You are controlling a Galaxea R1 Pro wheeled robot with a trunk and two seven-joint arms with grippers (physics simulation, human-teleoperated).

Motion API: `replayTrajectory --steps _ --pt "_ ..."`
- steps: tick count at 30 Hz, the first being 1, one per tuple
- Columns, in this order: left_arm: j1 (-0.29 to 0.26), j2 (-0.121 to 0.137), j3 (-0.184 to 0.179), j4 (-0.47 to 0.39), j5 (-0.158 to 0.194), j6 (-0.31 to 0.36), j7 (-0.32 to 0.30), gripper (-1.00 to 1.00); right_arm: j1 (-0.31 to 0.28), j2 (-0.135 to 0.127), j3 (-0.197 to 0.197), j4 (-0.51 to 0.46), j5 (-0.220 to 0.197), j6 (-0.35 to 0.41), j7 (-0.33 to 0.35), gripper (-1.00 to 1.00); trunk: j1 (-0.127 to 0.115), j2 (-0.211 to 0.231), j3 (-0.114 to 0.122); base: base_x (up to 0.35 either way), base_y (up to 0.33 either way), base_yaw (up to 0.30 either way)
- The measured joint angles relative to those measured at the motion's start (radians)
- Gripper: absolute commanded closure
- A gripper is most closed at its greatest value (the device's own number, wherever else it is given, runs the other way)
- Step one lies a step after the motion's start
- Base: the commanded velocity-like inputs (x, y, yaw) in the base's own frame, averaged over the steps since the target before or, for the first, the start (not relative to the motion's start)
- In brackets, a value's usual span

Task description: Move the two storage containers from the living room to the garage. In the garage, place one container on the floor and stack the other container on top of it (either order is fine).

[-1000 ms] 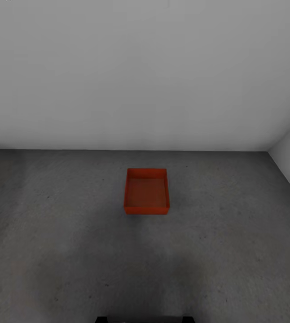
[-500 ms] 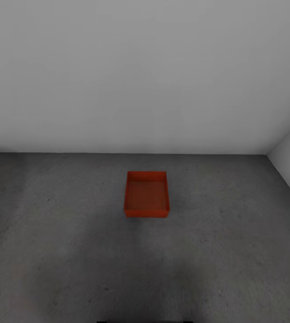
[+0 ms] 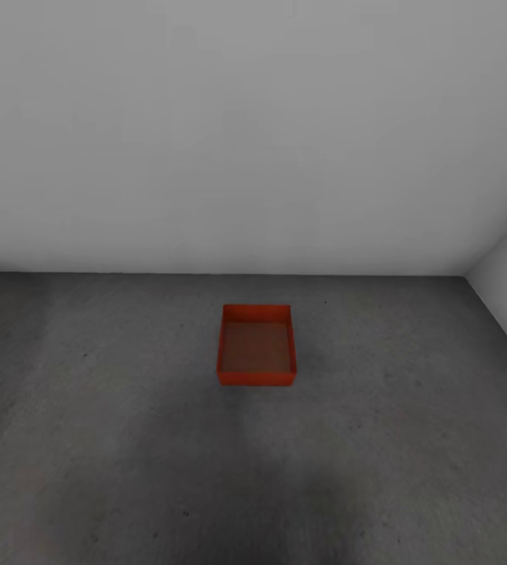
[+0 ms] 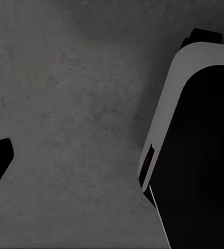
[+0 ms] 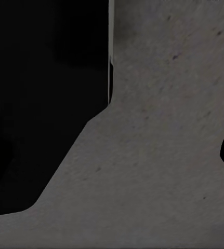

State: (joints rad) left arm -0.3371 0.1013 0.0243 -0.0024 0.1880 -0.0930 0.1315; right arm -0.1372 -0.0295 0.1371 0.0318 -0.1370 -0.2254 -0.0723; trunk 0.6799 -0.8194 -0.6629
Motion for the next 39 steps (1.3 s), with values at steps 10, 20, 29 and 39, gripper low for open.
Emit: replayTrajectory --steps 10,20,29,39 --pt "0.0 0.0 0.0 0.0 0.0 0.0 0.0 -1.0 0.0 0.001 0.0 0.0 0.0 -0.001 -0.001 -1.0 0.0 0.0 0.016 0.0 0.0 0.0" --pt "0.0 0.0 0.0 0.0 0.0 0.0 0.0 -1.0 0.0 -0.001 0.0 0.0 0.001 0.009 0.0 -1.0 0.0 0.0 0.032 0.0 0.0 0.0" --pt "0.0 0.0 0.0 0.0 0.0 0.0 0.0 -1.0 0.0 -0.004 0.0 0.0 0.0 0.002 0.001 -1.0 0.0 0.0 0.047 0.0 0.0 -0.009" --pt "-0.001 0.0 0.0 0.0 0.0 0.0 0.0 -1.0 0.022 -0.006 -0.002 -0.001 -0.002 -0.015 0.031 -1.0 0.0 0.0 0.063 0.0 0.0 -0.078"
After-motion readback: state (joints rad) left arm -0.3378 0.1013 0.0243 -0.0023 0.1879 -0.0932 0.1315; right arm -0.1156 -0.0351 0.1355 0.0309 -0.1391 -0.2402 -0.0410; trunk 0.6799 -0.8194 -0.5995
